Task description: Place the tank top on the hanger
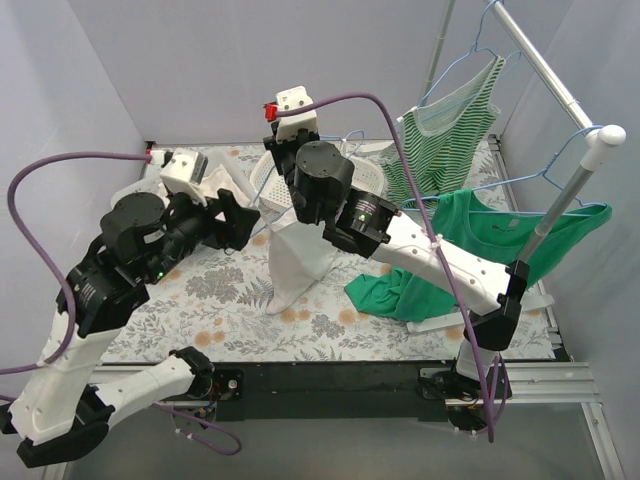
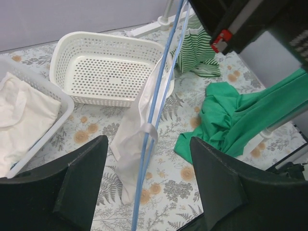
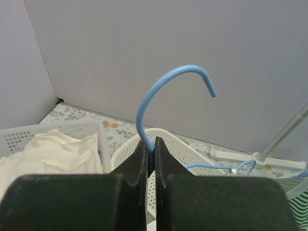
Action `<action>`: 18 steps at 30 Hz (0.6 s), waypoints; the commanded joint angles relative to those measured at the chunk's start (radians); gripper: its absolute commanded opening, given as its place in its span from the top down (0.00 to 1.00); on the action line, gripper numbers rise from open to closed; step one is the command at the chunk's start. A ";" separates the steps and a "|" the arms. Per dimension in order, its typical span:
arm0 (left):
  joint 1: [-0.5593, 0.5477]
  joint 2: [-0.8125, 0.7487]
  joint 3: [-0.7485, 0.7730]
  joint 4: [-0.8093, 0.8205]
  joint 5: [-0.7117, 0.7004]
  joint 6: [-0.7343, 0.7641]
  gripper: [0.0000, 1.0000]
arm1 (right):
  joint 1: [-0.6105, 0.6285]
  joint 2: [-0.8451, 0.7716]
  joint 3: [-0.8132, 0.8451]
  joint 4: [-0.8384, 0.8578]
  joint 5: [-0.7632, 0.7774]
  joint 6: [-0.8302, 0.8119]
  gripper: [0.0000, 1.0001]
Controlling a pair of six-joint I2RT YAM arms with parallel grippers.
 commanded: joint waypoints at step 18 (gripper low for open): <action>0.003 -0.003 -0.290 0.359 -0.019 0.143 1.00 | -0.004 -0.120 -0.106 -0.022 -0.035 0.061 0.99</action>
